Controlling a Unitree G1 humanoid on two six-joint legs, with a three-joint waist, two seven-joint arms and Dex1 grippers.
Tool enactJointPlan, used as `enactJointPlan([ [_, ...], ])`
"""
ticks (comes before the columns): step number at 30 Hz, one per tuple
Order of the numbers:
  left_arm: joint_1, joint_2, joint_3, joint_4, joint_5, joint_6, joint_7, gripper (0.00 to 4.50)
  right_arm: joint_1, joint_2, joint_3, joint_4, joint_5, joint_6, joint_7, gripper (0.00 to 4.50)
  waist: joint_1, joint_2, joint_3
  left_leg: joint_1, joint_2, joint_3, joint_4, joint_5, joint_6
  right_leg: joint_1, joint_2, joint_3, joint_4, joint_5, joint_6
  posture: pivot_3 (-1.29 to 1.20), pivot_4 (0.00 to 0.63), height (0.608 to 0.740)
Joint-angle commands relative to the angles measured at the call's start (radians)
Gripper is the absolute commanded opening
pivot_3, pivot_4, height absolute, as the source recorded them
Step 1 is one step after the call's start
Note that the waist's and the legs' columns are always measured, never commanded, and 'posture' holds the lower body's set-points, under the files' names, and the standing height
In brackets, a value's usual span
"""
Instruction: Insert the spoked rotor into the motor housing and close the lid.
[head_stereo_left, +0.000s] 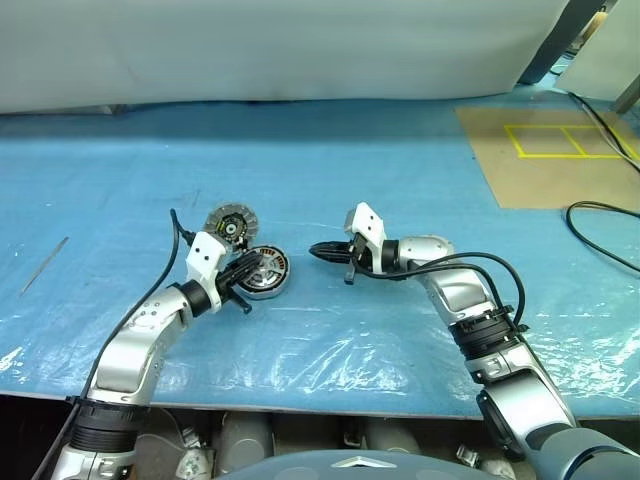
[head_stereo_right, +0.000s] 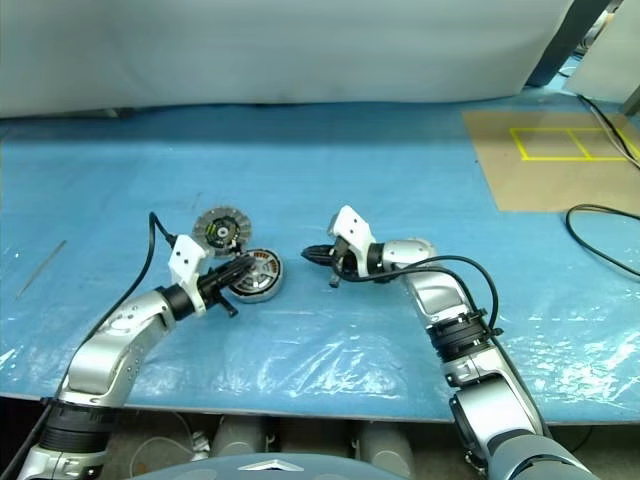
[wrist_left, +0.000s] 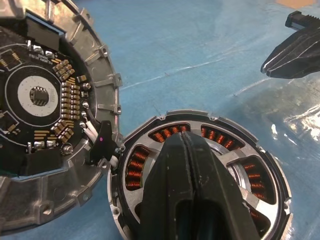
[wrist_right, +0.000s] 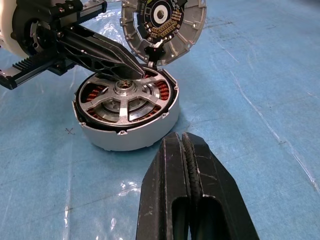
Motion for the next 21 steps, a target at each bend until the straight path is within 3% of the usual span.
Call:
enactJointPlan([
  [1,0.031,-0.012,0.016,-0.008,-0.019,-0.054,-0.025,0.01,-0.026,0.019,0.007,-0.032,0.017,-0.01,0.009,0.0,-0.001,0.0,0.0,0.0,0.0,0.0,0.0,0.0,0.0,0.0,0.0,0.0,0.0,0.0,0.0,0.0,0.15,0.74],
  [10,0.133,0.013,0.16,-0.05,-0.095,-0.183,-0.091,0.01,-0.108,0.137,0.039,-0.022,0.066,0.074,0.037,0.0,-0.004,0.0,0.0,-0.003,0.001,0.0,-0.001,0.0,0.0,-0.003,0.001,0.0,0.0,0.0,0.0,0.0,0.15,0.74],
  [21,0.376,0.007,0.226,-0.207,-0.107,-0.205,-0.053,0.01,-0.217,0.245,0.224,0.25,-0.108,-0.001,0.024,0.0,-0.001,-0.002,0.002,-0.003,0.001,0.001,-0.003,0.0,0.0,-0.003,0.0,0.0,-0.003,0.0,0.0,0.0,0.15,0.74],
])
